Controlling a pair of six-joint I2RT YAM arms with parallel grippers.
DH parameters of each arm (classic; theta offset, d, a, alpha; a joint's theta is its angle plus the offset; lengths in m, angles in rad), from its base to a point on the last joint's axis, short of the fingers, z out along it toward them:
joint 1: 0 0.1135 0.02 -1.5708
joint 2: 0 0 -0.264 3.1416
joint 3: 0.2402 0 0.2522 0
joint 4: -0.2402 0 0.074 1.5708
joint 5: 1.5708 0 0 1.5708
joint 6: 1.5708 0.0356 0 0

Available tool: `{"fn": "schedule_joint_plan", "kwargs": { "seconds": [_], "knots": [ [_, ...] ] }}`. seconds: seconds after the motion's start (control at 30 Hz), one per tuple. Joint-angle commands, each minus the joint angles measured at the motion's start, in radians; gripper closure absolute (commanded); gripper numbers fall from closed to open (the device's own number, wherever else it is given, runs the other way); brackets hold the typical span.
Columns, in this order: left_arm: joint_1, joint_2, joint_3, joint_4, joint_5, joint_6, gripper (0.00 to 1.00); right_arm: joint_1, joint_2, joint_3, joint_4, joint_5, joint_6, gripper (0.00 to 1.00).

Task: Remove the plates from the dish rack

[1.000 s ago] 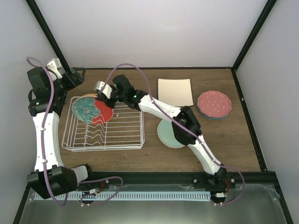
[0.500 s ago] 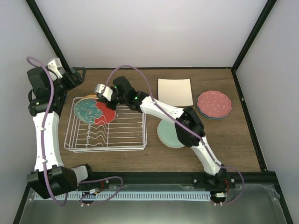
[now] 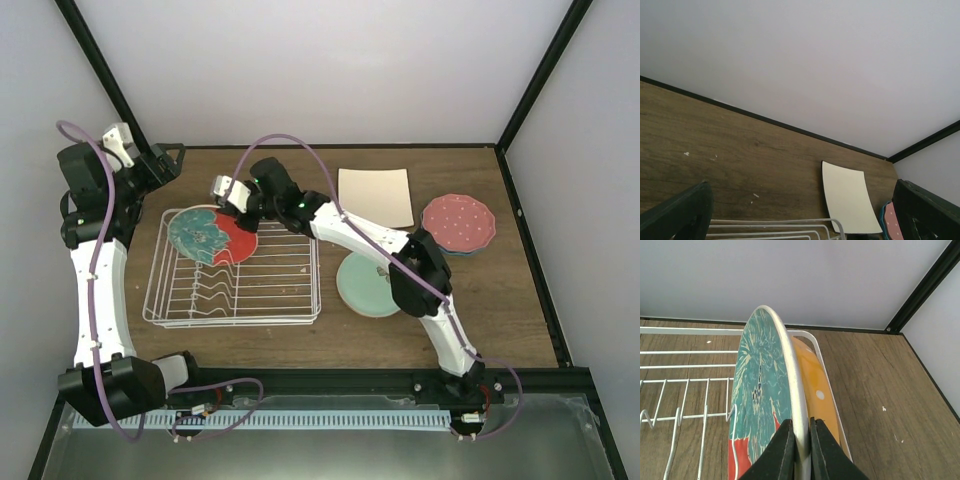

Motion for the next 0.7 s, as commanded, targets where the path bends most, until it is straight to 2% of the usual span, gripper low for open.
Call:
{"fn": "schedule_joint_plan", "kwargs": {
  "seconds": [0.0, 0.3, 0.5, 0.67],
  "knots": [
    [0.006, 0.000, -0.004, 0.019, 0.017, -0.005, 0.00, -0.005, -0.107, 0.012, 0.091, -0.043, 0.017, 0.99],
    [0.007, -0.003, -0.006, 0.016, 0.019, -0.003, 0.00, -0.005, -0.118, -0.031, 0.078, -0.033, -0.001, 0.99],
    [0.007, -0.003, -0.008, 0.016, 0.022, -0.003, 0.00, -0.008, -0.175, -0.050, 0.106, -0.012, -0.006, 0.99],
    [0.006, -0.002, -0.008, 0.023, 0.028, -0.007, 0.00, -0.011, -0.211, -0.050, 0.066, -0.022, -0.033, 0.99]
  ]
}}
